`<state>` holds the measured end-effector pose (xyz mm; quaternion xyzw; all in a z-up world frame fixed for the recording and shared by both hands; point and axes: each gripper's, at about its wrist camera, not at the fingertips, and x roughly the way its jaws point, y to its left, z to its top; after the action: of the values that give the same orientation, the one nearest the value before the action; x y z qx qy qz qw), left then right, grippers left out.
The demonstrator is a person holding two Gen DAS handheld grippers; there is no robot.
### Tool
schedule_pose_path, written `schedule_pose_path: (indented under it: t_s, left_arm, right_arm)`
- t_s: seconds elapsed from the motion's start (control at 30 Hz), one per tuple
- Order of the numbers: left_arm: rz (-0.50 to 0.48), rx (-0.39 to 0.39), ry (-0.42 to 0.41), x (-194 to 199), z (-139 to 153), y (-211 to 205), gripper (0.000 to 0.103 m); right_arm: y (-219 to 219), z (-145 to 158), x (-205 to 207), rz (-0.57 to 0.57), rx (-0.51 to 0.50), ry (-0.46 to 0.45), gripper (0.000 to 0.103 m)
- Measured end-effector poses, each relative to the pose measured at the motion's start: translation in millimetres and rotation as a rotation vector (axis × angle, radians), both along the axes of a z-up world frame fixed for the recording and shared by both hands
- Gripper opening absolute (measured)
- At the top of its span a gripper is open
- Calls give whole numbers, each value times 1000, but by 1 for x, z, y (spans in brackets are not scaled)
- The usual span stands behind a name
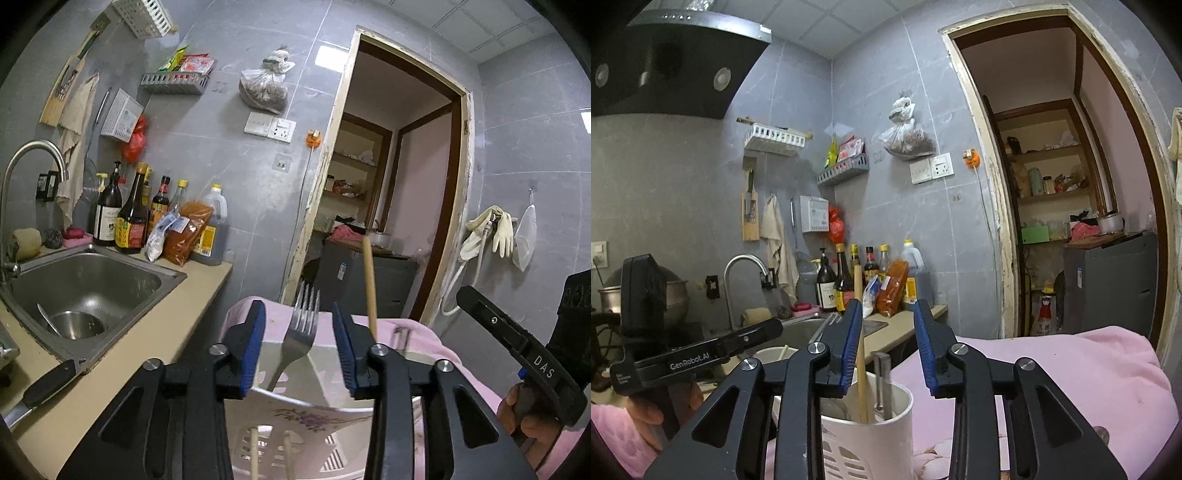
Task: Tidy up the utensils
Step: 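Lower the chopstick into the white caddy with the left tool while the right tool drops the spoon in, then move both tools back over the remaining utensils on the cloth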
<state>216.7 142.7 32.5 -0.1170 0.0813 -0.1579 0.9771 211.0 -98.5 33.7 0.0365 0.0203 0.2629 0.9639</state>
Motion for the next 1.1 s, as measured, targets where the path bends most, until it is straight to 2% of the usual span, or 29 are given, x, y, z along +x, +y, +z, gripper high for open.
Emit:
schedule_pose_path:
  t_s: [0.1, 0.2, 0.27, 0.33, 0.43, 0.47, 0.57, 0.6, 0.67, 0.7, 0.93, 1.1]
  left_arm:
    - [-9, -4, -14, -4, 7, -3, 38]
    - [-22, -10, -22, -9, 15, -8, 47]
    - [-30, -14, -39, -16, 22, -14, 58]
    - [-28, -9, -57, -22, 30, -22, 66]
    - [-22, 7, -88, -31, 43, -37, 78]
    - [-20, 13, -99, -35, 48, -43, 85]
    - [-3, 29, -136, -44, 57, -58, 96]
    - [4, 38, -153, -48, 61, -66, 97]
    - [8, 54, -171, -52, 65, -76, 101]
    - [14, 67, -181, -55, 69, -84, 101]
    - [4, 132, -205, -65, 73, -129, 101]
    - [-49, 161, -173, -63, 64, -159, 101]
  right_arm:
    - [-7, 6, -5, -10, 10, -8, 31]
    - [-16, 12, -12, -25, 19, -26, 42]
    - [-25, 16, -18, -38, 29, -44, 52]
    - [-34, 22, -24, -59, 35, -66, 56]
    - [-50, 31, -34, -97, 46, -96, 74]
    - [-57, 35, -38, -111, 54, -109, 77]
    - [-72, 45, -47, -148, 49, -137, 85]
    - [-79, 49, -52, -166, 43, -152, 87]
    - [-91, 54, -60, -204, 35, -179, 100]
    - [-97, 56, -65, -221, 31, -192, 103]
    - [-130, 64, -92, -338, -57, -259, 103]
    - [-147, 61, -99, -380, -99, -248, 103]
